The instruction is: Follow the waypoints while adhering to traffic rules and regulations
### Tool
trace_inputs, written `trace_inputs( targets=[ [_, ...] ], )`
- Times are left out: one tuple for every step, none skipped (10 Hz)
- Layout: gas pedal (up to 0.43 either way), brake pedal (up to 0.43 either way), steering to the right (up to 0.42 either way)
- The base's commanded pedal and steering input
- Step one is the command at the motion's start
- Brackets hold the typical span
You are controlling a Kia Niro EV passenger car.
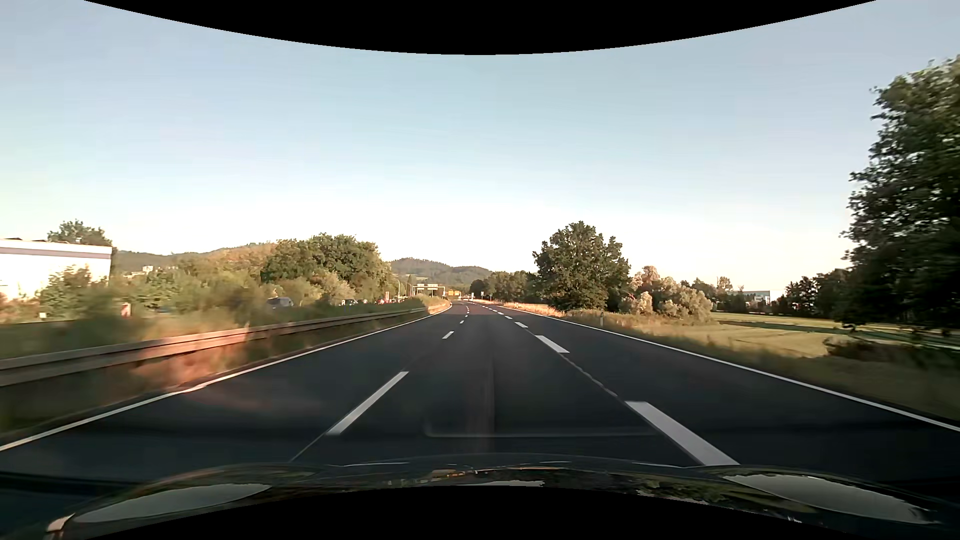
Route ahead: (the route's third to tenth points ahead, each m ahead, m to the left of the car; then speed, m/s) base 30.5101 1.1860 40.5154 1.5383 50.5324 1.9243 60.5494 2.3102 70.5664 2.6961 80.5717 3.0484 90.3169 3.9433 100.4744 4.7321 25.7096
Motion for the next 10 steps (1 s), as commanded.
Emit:
trace_inputs(
  targets=[
    [0.197,0.000,-0.005],
    [0.197,0.000,-0.005],
    [0.197,0.000,-0.005],
    [0.197,0.000,-0.005],
    [0.197,0.000,-0.005],
    [0.197,0.000,-0.005],
    [0.197,0.000,-0.005],
    [0.197,0.000,-0.005],
    [0.197,0.000,-0.005],
    [0.197,0.000,-0.005]
  ],
)
